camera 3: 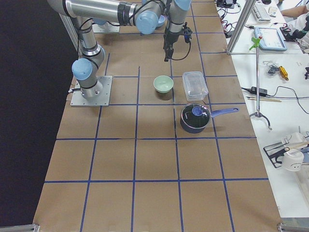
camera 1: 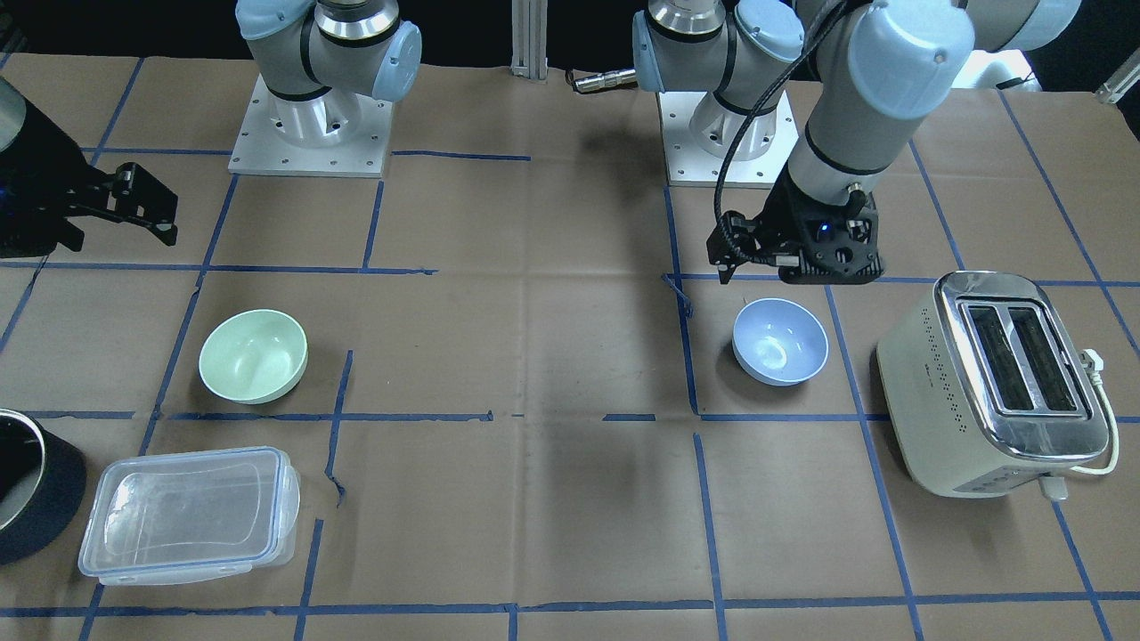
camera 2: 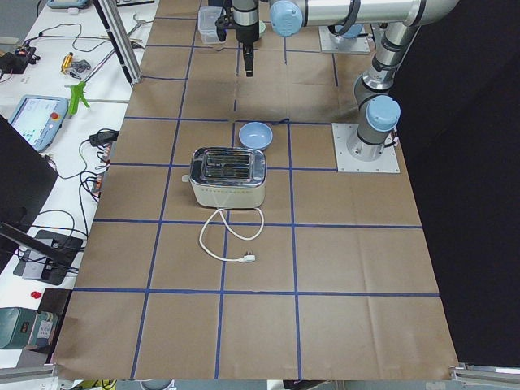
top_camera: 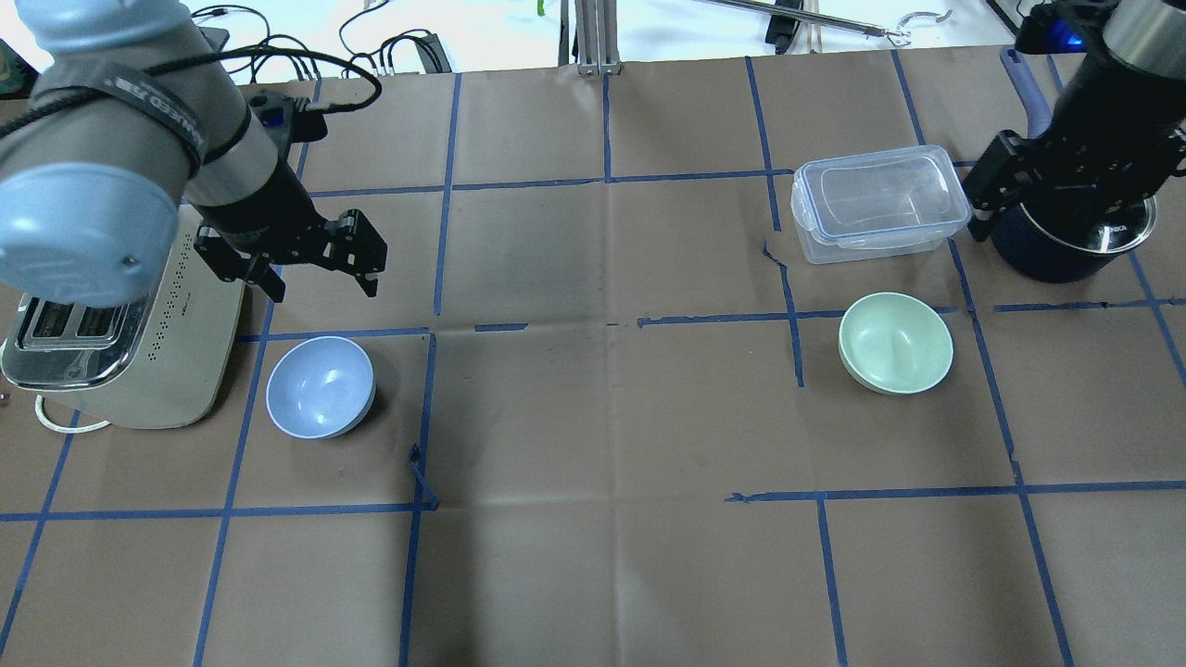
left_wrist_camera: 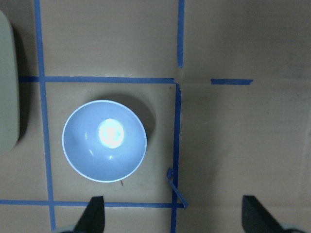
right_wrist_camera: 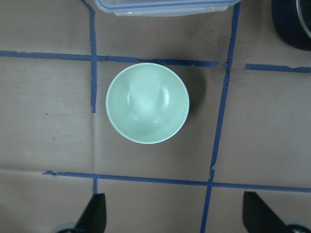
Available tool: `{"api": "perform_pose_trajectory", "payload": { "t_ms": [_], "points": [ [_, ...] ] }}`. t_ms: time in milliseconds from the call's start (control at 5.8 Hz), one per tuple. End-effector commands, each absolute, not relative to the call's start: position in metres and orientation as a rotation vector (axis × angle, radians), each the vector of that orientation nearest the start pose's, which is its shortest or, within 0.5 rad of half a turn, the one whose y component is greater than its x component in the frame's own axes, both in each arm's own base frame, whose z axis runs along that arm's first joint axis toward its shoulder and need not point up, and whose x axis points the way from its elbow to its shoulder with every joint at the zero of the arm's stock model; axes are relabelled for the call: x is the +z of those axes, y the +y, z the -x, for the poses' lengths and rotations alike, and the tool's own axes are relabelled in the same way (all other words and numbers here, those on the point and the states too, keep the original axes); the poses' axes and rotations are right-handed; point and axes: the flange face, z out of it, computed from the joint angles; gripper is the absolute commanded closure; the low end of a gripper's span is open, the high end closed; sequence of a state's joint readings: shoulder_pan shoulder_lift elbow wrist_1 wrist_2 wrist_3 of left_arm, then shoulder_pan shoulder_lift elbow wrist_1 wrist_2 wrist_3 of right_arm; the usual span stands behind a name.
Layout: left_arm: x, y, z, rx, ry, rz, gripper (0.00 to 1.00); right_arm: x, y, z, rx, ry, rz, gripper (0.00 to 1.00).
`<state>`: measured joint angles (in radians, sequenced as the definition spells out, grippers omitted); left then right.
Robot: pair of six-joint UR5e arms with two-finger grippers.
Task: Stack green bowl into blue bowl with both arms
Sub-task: 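Lower the left gripper onto the light blue bowl rim while the right gripper descends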
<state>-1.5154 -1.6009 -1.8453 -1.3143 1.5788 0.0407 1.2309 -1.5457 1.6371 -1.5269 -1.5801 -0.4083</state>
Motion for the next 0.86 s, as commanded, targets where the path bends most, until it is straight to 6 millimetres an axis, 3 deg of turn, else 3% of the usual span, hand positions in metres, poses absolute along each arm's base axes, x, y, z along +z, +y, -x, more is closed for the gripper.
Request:
{"api": "perform_pose_trajectory", "payload": {
  "t_ms": [0, 345, 517, 690],
  "points": [
    [0.265, -0.49, 0.104, 0.09, 3.124, -0.003, 0.03, 0.389, -0.485, 0.084, 0.172, 3.086, 0.133, 0.0],
    [0.213, -0.483, 0.1, 0.26, 3.084, 0.0, 0.08, 0.352, -0.48, 0.078, 0.19, 3.066, 0.115, 0.0],
    [0.205, -0.484, 0.1, 0.283, 3.083, 0.013, 0.17, 0.314, -0.487, 0.078, 0.146, 3.084, 0.113, 0.0],
    [0.206, -0.487, 0.099, 0.288, 3.08, 0.011, 0.75, 0.267, -0.49, 0.078, 0.114, 3.104, 0.006, 0.0]
  ]
}}
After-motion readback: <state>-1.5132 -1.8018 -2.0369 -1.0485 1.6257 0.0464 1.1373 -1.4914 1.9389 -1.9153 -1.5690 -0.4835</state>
